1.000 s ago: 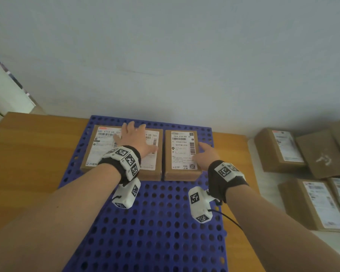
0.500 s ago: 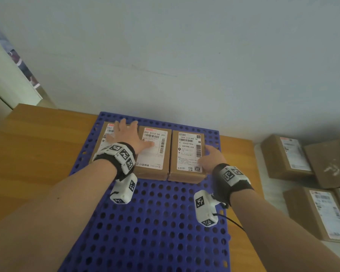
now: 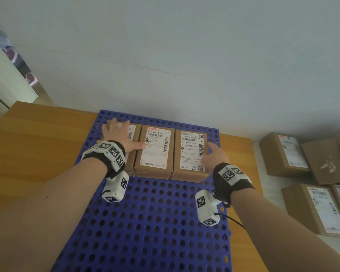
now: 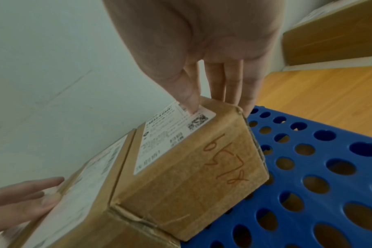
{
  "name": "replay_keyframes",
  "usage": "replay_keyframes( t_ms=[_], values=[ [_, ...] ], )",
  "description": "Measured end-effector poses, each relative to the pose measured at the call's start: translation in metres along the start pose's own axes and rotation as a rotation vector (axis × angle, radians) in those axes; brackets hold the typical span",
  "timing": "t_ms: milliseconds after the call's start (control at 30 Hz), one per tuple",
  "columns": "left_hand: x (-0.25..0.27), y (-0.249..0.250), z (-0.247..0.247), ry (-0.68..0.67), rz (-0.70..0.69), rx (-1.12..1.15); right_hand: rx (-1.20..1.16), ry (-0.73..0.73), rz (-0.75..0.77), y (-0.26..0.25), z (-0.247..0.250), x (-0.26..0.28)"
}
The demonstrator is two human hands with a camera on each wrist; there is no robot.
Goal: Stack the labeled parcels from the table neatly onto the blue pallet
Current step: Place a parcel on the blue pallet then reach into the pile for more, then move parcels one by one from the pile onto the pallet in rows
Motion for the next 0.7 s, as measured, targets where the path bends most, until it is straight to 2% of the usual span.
replay_keyframes(
  t_ms=[367, 533, 700],
  values=[
    [0.027, 0.008, 0.013, -0.025, -0.006, 0.048, 0.045, -0.026, -0.010, 0.000, 0.002, 0.005],
    [0.051, 0.041, 0.031, 0.014, -0.198, -0.031, 0.186, 0.053, 0.079, -0.005, 0.025, 0.014],
    [0.081, 0.094, 0.043, 0.030, -0.433, -0.056, 0.298, 0.196, 0.211, -0.011, 0.055, 0.037]
  ],
)
Point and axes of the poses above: each hand's wrist, its own x-axis away from the middle knuckle, its own z-axis out of the back of the hand, y = z × x, the point moved 1 cm from there along -x, towards the middle knuckle, and after that the axes turned 10 degrees about z, right-handed, at the moved point
